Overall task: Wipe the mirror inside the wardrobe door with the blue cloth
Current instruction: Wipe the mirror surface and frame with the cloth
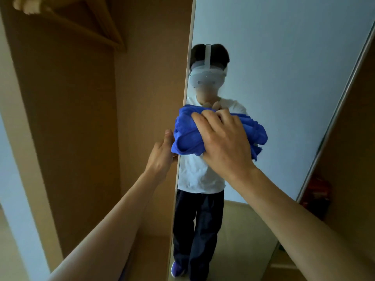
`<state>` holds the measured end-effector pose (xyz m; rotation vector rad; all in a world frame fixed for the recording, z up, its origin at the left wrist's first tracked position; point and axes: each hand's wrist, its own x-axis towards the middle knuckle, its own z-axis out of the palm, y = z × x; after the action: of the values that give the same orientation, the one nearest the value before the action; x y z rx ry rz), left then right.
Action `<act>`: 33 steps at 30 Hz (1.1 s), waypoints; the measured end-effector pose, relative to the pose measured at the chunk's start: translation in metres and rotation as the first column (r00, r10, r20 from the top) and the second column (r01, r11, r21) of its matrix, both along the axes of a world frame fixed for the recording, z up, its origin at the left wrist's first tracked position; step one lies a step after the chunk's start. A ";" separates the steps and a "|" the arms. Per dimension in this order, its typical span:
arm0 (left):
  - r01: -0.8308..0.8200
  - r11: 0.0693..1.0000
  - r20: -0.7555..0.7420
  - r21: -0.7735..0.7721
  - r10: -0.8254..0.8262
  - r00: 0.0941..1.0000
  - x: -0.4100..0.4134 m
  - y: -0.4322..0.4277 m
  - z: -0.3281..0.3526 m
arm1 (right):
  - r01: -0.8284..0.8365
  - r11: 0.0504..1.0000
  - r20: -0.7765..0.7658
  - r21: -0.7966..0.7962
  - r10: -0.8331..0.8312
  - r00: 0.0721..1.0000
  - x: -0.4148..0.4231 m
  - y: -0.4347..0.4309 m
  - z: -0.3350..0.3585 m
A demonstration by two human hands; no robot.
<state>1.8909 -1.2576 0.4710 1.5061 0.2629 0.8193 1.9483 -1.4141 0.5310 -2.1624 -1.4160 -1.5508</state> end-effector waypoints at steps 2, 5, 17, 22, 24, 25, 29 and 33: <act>-0.024 1.000 -0.037 0.006 0.025 0.999 0.004 0.004 -0.022 | -0.001 1.000 -0.007 -0.005 0.001 1.000 0.000 0.002 -0.016; -0.070 0.998 -0.117 0.001 0.070 0.991 0.008 0.011 -0.056 | 0.009 1.000 -0.019 -0.004 -0.009 1.000 0.000 0.006 -0.042; -0.123 0.988 -0.254 -0.096 0.095 0.963 0.001 0.001 -0.119 | 0.016 1.000 -0.096 -0.024 -0.018 0.995 -0.003 0.008 -0.144; -0.158 0.972 -0.282 -0.176 0.104 0.954 -0.003 -0.007 -0.133 | 0.005 1.000 -0.101 -0.024 -0.007 0.995 -0.005 0.001 -0.182; -0.162 0.974 -0.276 -0.156 0.114 0.954 -0.006 -0.009 -0.143 | -0.018 0.999 -0.109 -0.032 0.014 0.994 -0.005 -0.002 -0.199; -0.168 0.975 -0.278 -0.143 0.124 0.953 -0.007 -0.009 -0.149 | -0.031 0.999 -0.117 -0.035 0.027 0.993 -0.005 -0.002 -0.207; -0.169 0.977 -0.288 -0.127 0.127 0.949 -0.004 -0.009 -0.173 | -0.063 0.997 -0.165 -0.047 0.055 0.985 -0.002 -0.004 -0.243; -0.200 0.972 -0.279 -0.124 0.159 0.947 0.001 -0.004 -0.205 | -0.081 0.995 -0.217 -0.050 0.068 0.974 -0.002 -0.006 -0.287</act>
<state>1.8921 -1.2616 0.2664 1.4620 0.6590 0.7198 1.9460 -1.4203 0.2437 -2.2037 -1.4695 -1.2212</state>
